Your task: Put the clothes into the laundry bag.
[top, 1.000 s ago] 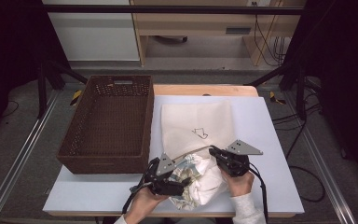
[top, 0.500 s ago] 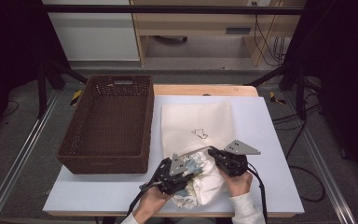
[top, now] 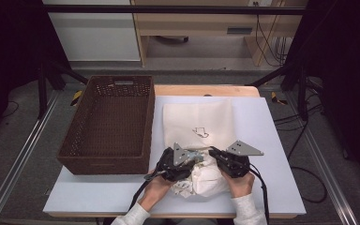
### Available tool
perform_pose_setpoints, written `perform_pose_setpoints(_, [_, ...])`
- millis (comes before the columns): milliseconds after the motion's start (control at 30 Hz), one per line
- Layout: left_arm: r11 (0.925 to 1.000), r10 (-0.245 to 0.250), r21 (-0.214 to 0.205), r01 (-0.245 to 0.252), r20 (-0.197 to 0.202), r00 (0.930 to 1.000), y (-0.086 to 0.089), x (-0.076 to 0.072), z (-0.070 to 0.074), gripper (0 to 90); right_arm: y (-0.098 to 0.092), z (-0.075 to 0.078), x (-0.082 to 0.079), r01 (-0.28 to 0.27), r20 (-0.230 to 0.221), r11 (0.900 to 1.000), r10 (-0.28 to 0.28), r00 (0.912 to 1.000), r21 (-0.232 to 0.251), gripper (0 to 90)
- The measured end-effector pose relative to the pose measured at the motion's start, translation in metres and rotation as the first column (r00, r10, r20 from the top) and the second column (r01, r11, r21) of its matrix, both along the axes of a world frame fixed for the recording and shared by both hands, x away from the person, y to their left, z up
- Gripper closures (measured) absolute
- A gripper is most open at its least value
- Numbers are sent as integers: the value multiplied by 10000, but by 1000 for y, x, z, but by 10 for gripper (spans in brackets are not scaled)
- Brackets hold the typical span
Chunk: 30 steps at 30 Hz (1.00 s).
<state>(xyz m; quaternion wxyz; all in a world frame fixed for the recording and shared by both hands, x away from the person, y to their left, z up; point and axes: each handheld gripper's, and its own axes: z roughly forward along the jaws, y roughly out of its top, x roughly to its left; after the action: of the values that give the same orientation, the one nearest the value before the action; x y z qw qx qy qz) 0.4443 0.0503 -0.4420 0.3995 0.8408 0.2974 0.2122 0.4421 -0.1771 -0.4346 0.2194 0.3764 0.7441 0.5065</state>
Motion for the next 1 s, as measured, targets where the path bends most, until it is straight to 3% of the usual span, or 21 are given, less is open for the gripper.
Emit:
perform_pose_setpoints(133, [9999,25,121,-25,32,10000,5,-13,14,263,-1,-1,0,33,4,10000,-33,10000,-88,860])
perform_pose_setpoints(267, [9988,-394,-297,388,-193,9990,17,-35,26,214,-5,0,0,113,-23,9999,-113,9999,3,858])
perform_pose_setpoints(367, [9992,-329,-244,318,-434,9985,23,-42,17,206,-4,0,0,121,-8,9999,-121,9999,-41,858])
perform_pose_setpoints(500, [9958,-179,-912,91,-963,9952,27,-37,-6,212,-3,-1,0,90,-56,9999,-90,9999,-63,858])
perform_pose_setpoints(567, [9984,-219,-536,173,-868,9960,23,-36,-11,261,-2,-1,1,79,-77,9999,-80,9999,-85,858])
perform_pose_setpoints(767, [9996,-68,-279,59,-329,9994,14,-41,-3,637,0,-3,2,85,-150,9999,-87,9999,-103,860])
perform_pose_setpoints(833, [9993,-117,-346,114,-90,9999,9,-42,4,677,0,-3,2,117,-148,9999,-118,9998,-46,861])
perform_pose_setpoints(1000, [9999,-59,129,54,411,9991,-6,-32,15,689,-3,-1,1,165,-77,9998,-164,9998,115,863])
